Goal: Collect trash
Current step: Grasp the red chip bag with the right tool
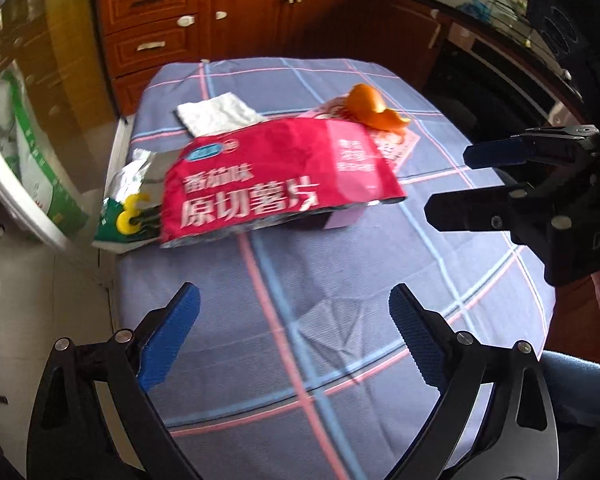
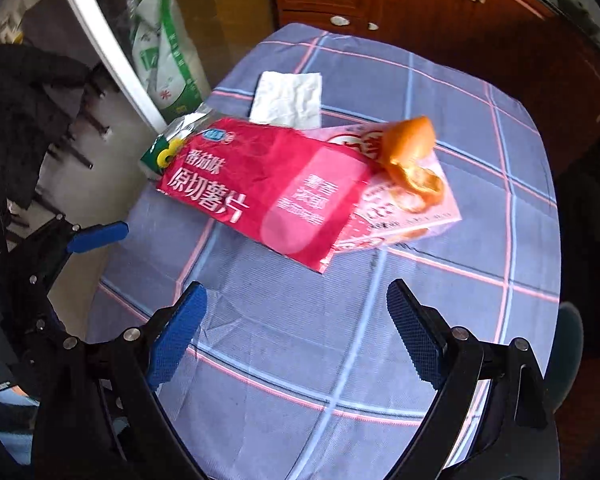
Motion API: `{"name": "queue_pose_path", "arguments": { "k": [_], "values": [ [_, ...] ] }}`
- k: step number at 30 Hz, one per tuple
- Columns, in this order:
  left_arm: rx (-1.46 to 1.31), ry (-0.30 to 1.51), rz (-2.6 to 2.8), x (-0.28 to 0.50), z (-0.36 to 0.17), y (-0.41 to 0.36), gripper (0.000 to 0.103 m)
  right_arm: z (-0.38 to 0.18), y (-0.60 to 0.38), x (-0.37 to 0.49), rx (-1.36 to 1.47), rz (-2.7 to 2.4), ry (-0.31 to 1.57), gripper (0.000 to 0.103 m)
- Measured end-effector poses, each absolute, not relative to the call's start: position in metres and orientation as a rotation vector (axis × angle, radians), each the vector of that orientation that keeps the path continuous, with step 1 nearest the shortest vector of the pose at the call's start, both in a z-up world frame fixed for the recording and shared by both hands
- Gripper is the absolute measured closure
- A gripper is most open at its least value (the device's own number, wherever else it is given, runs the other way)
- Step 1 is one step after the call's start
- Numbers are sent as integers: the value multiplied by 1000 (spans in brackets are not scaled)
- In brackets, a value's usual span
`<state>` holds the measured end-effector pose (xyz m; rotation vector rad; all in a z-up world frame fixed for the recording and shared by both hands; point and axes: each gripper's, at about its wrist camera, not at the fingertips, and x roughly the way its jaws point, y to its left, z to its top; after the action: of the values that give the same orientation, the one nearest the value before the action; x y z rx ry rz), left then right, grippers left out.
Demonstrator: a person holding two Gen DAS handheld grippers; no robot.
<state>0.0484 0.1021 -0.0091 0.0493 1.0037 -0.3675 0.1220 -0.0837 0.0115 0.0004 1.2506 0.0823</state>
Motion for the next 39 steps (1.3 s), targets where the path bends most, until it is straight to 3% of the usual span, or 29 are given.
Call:
{"name": "queue_pose_path", "arguments": {
  "k": [6,15,24,25,28,30,35,39],
  "values": [
    [-2,1040,-289,57,-31,154,7,-9,-29,148,-288,97,1238,6],
    [-32,1048,-266,69,-45,188,7,-47,11,162,-711,17,1180,6],
    [-80,1026,-242,93,-48,216,7,-54,-3,175,-602,29,1179,7],
    [-84,1025,-242,97,-49,217,7,-52,-7,176,-577,31,1176,13],
    [-74,1032,-233,110,-54,219,7,-48,-17,181,-479,39,1203,60],
    [-63,1037,-229,118,-58,219,7,-43,-22,182,-423,44,1199,66],
    [-38,1038,-239,137,-62,214,7,-25,-26,178,-294,85,1189,96],
    [-16,1001,-260,144,-59,206,9,-17,-41,175,-147,91,1210,99]
  ]
}}
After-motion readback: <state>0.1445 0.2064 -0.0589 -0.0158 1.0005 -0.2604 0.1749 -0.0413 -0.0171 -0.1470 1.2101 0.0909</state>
